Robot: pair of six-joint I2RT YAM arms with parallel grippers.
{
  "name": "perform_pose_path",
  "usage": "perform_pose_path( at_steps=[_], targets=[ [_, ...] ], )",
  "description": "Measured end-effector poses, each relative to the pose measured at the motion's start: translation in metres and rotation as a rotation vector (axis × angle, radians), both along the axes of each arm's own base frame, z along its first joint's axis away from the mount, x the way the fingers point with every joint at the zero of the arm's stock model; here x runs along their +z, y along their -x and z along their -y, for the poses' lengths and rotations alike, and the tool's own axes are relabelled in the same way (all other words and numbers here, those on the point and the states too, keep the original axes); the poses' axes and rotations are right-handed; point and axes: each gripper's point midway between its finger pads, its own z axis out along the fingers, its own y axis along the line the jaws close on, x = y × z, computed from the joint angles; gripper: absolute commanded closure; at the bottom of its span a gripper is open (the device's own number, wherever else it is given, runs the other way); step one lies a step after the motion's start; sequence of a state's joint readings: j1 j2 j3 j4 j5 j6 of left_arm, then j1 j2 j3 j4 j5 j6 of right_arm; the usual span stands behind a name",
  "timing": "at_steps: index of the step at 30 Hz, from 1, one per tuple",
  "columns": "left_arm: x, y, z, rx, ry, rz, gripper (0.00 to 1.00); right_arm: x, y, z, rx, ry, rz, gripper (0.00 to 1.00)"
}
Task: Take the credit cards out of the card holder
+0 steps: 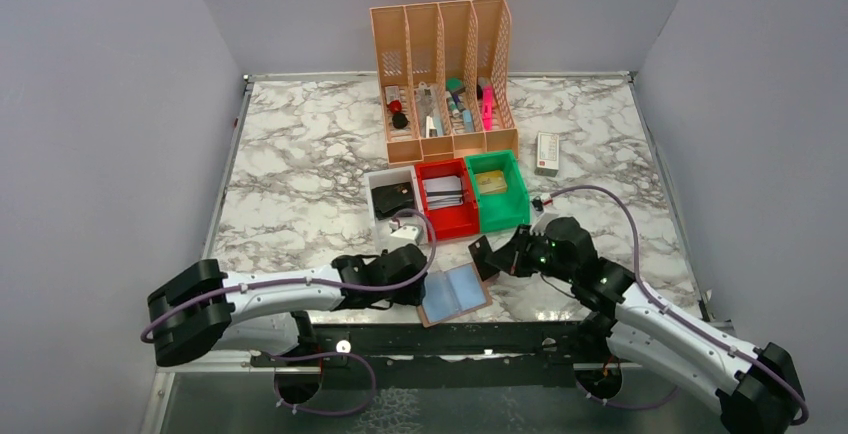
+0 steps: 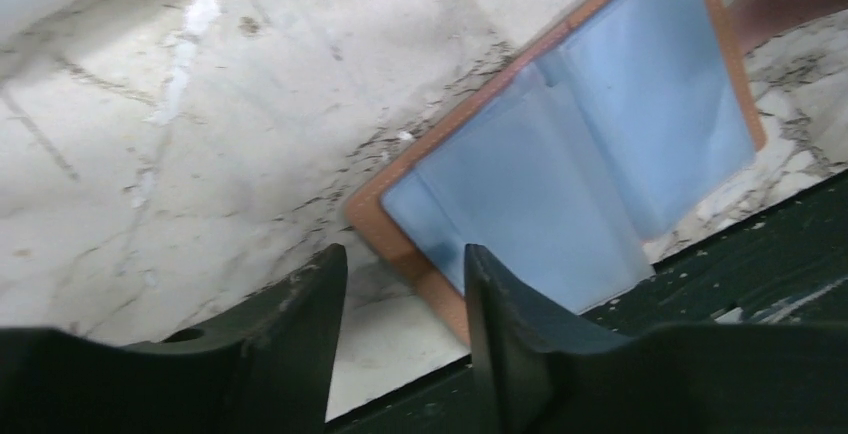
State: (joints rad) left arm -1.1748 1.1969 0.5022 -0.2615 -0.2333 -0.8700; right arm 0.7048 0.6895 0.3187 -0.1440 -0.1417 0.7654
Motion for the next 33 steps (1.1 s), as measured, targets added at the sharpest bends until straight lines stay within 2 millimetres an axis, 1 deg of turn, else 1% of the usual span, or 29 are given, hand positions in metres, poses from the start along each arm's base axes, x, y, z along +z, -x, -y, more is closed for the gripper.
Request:
perform_pose_path(
  at_steps=[2,4,6,11,13,15,17,18,20,23,25,27,30,33],
  targets=[
    [0.002,-0.005,-0.010,0.013,-0.027,0.003,0.40,-0.001,0.001,-0.002,0.014,-0.003,-0.005,0.99],
    [0.008,-0.013,-0.018,0.038,-0.033,0.011,0.37,0.000,0.002,-0.006,0.037,-0.009,-0.004,0.99],
    [0.020,-0.028,-0.027,0.078,-0.021,0.031,0.36,0.000,0.003,-0.009,0.059,-0.013,-0.001,0.99],
    [0.059,-0.075,-0.050,0.179,0.002,0.114,0.28,-0.001,0.004,-0.015,0.104,-0.016,0.007,0.99],
    [0.071,-0.086,-0.058,0.195,-0.013,0.136,0.24,0.000,0.004,-0.017,0.120,-0.011,0.014,0.99],
    [0.080,-0.095,-0.068,0.210,-0.035,0.151,0.20,0.005,0.002,-0.019,0.133,-0.011,0.034,0.99],
    [0.089,-0.105,-0.082,0.235,-0.055,0.171,0.12,0.016,-0.001,-0.022,0.144,-0.018,0.068,0.99],
    [0.095,-0.111,-0.093,0.264,-0.065,0.183,0.09,0.022,-0.003,-0.023,0.148,-0.021,0.086,0.99],
    [0.104,-0.121,-0.112,0.317,-0.080,0.213,0.07,0.032,-0.007,-0.026,0.155,-0.027,0.117,0.99],
    [0.115,-0.130,-0.139,0.386,-0.098,0.262,0.06,0.041,-0.010,-0.027,0.163,-0.029,0.153,0.99],
    [0.118,-0.135,-0.153,0.425,-0.117,0.283,0.04,0.045,-0.012,-0.028,0.168,-0.027,0.169,0.99],
    [0.119,-0.137,-0.160,0.442,-0.131,0.288,0.03,0.049,-0.014,-0.029,0.173,-0.023,0.187,0.99],
    [0.119,-0.136,-0.162,0.445,-0.137,0.295,0.02,0.059,-0.020,-0.033,0.179,-0.023,0.216,0.99],
    [0.126,-0.133,-0.166,0.456,-0.123,0.324,0.02,0.072,-0.028,-0.039,0.187,-0.026,0.256,0.99]
  ],
)
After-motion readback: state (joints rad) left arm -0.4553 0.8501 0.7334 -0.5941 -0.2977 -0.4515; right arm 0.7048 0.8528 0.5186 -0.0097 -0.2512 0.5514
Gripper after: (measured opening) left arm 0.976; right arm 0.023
